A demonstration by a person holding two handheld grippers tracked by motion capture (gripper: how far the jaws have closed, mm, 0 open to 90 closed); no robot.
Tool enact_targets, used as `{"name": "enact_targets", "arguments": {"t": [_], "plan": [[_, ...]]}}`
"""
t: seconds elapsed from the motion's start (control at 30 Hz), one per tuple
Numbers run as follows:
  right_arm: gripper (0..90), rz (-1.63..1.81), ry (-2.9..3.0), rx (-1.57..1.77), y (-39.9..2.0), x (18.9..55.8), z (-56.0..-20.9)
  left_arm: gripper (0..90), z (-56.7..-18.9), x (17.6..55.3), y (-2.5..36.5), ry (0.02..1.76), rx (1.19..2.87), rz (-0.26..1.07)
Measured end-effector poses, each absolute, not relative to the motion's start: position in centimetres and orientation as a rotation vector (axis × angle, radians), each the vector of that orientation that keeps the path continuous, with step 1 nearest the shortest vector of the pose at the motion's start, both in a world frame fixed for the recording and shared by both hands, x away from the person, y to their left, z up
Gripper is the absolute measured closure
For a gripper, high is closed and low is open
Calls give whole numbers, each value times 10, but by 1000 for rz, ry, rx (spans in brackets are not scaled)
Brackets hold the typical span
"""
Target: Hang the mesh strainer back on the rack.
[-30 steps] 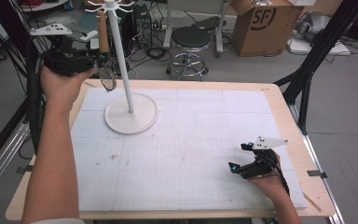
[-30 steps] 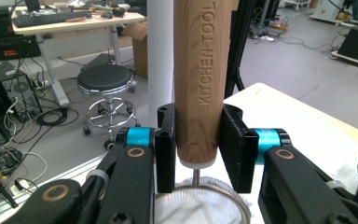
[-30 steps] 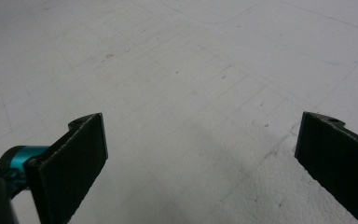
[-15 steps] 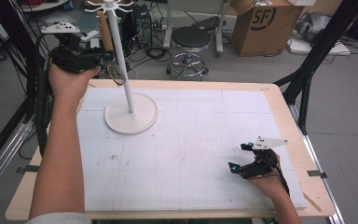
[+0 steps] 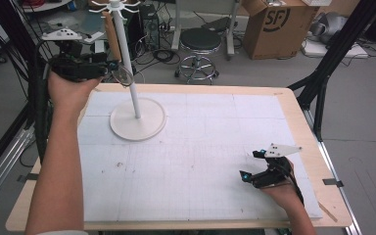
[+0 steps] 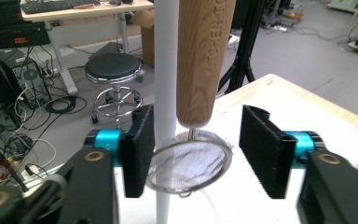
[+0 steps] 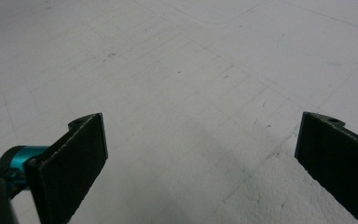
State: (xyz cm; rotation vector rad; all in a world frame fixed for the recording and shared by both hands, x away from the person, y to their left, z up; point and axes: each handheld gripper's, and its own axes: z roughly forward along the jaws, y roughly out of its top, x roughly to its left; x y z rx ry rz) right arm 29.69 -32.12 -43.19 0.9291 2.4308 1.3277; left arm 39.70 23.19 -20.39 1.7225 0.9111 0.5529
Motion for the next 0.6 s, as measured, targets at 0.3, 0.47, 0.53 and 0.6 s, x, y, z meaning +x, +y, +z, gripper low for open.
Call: {"name": "enact_targets", "arguments": {"t": [0.3,0.47,0.53,0.6], "plan": [[11,1328,2432,918,-319,296,-431,316,-204,374,232,846,1735,524],[11,1331,2429,919,-320,295,-430,237,-203,363,226,786,1755,503],[11,1336,2425,925,-321,295,-430,216,-204,358,223,759,1758,489],[11,1335,2426,927,-321,295,-430,202,-205,354,220,728,1768,470]]}}
